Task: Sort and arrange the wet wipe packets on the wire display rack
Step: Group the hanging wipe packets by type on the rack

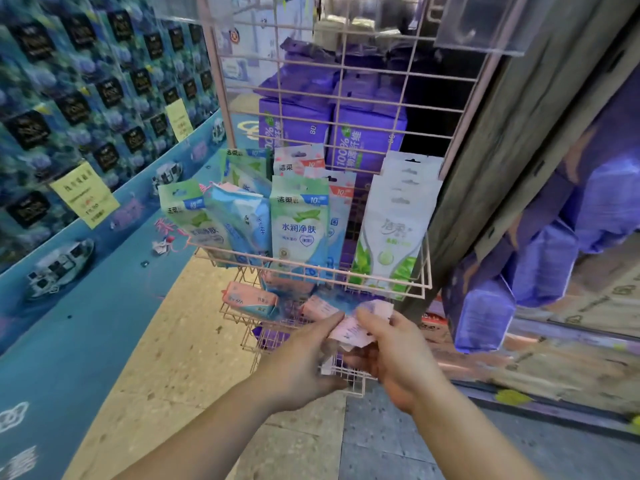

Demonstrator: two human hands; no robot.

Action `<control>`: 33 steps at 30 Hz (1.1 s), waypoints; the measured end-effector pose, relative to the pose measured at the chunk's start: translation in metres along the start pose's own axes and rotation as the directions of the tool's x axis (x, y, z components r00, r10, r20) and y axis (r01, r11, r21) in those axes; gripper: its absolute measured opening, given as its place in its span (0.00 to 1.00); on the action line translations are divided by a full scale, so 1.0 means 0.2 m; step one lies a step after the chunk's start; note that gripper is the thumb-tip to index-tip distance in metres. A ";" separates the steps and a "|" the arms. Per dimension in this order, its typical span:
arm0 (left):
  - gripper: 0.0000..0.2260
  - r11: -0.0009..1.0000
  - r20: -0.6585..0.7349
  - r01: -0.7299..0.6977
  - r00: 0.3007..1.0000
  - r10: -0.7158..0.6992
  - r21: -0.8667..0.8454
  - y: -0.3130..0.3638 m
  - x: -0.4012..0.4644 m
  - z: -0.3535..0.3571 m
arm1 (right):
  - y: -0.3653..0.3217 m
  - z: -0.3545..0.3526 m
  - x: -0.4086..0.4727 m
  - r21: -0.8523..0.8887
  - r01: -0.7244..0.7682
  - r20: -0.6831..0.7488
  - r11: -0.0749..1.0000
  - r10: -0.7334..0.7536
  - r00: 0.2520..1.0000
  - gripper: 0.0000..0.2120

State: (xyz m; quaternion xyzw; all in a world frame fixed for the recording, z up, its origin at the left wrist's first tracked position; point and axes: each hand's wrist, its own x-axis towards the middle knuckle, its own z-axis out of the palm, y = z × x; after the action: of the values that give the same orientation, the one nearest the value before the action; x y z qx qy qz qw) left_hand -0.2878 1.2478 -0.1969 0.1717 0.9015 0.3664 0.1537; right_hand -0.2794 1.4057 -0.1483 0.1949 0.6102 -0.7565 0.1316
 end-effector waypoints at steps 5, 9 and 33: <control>0.14 0.774 -0.074 0.020 0.993 -0.087 -0.633 0.10 -0.07 -0.10 | -0.18 -0.02 -0.05 -0.157 0.328 0.005 0.932 -0.331 0.944 0.13; 0.14 0.663 -0.066 0.010 0.994 -0.090 -0.748 0.15 -0.13 -0.24 | -0.21 -0.02 -0.03 -0.503 0.415 0.169 0.758 -0.385 0.907 0.05; 0.10 0.675 -0.513 -0.150 0.771 -0.377 -0.722 -0.21 -0.31 -0.85 | -0.45 0.45 0.23 -0.747 0.428 0.072 0.509 -0.577 0.813 0.15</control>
State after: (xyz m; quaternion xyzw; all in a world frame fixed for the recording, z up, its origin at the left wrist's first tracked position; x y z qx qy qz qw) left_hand -0.3098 1.0903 -0.1002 -0.0963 0.6857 0.7176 -0.0754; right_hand -0.3717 1.3399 -0.0751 0.0085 0.8994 -0.4287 -0.0853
